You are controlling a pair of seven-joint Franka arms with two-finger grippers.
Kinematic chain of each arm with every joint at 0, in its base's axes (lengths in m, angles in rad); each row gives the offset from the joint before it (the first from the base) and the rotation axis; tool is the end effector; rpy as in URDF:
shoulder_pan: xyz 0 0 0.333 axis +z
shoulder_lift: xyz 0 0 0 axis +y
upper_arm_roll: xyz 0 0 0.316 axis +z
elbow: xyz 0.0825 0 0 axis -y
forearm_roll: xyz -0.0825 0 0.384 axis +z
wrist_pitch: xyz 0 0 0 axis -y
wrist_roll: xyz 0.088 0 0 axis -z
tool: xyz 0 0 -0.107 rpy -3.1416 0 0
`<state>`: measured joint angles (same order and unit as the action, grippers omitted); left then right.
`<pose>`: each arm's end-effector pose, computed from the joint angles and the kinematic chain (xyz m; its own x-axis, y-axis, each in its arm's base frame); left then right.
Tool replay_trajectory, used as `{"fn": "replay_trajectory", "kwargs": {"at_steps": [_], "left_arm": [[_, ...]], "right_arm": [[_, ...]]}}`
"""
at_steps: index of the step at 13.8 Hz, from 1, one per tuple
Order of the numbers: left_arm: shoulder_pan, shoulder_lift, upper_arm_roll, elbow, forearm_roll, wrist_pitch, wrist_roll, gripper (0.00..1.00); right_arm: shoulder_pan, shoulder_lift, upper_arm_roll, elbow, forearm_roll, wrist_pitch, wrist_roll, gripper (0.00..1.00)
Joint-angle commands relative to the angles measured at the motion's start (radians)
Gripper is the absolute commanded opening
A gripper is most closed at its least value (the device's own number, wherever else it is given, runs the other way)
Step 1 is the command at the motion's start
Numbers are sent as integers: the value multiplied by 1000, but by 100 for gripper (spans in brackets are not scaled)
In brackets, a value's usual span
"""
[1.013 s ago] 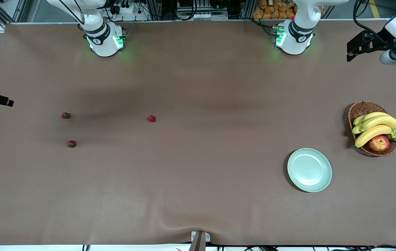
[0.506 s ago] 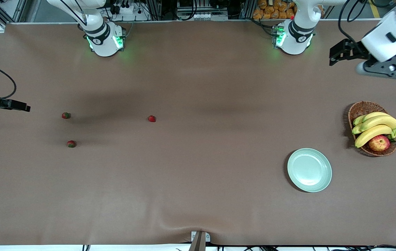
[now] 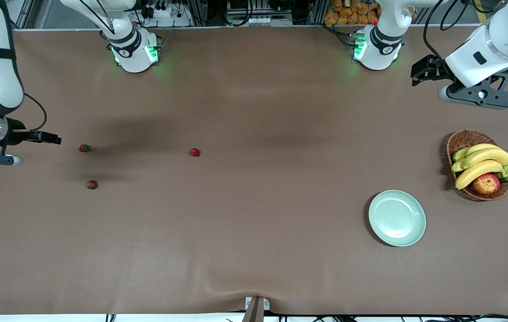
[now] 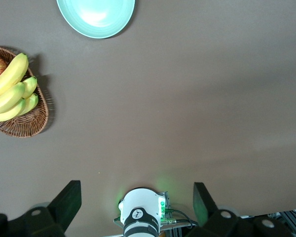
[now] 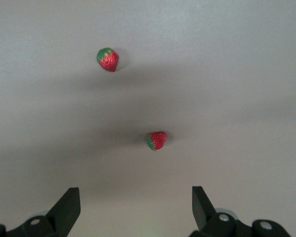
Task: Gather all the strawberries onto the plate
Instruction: 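Reach the right gripper down and grasp a red strawberry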
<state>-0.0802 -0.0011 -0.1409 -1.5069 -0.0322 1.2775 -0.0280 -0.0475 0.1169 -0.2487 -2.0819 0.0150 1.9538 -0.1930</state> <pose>0.5079 -0.1184 0.6323 0.9541 -0.1953 -0.2270 -0.1946 -0.9805 0.0256 0.5147 -0.1544 0.3551 0.9656 -0.1054 -0.2376 -0.1156 -0.9929 -0.0296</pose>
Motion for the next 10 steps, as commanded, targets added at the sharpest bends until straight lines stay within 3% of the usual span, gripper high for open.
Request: {"fn": "replay_trajectory", "kwargs": {"at_steps": [1,6,10], "left_arm": [[3,-7,-12,-4,-11,-6,0,100],[2,-16,-45,-22,-11,-7,-4,100],[5,-19,-54,-32,-8,-7,-4,100]], "right_arm": [[-23,-22,6,-102,-7,103,-60,100],[-44,41,6,-144,-12,201,-106,100],[-84,151,8,-153,-12,335,-164,100]]}}
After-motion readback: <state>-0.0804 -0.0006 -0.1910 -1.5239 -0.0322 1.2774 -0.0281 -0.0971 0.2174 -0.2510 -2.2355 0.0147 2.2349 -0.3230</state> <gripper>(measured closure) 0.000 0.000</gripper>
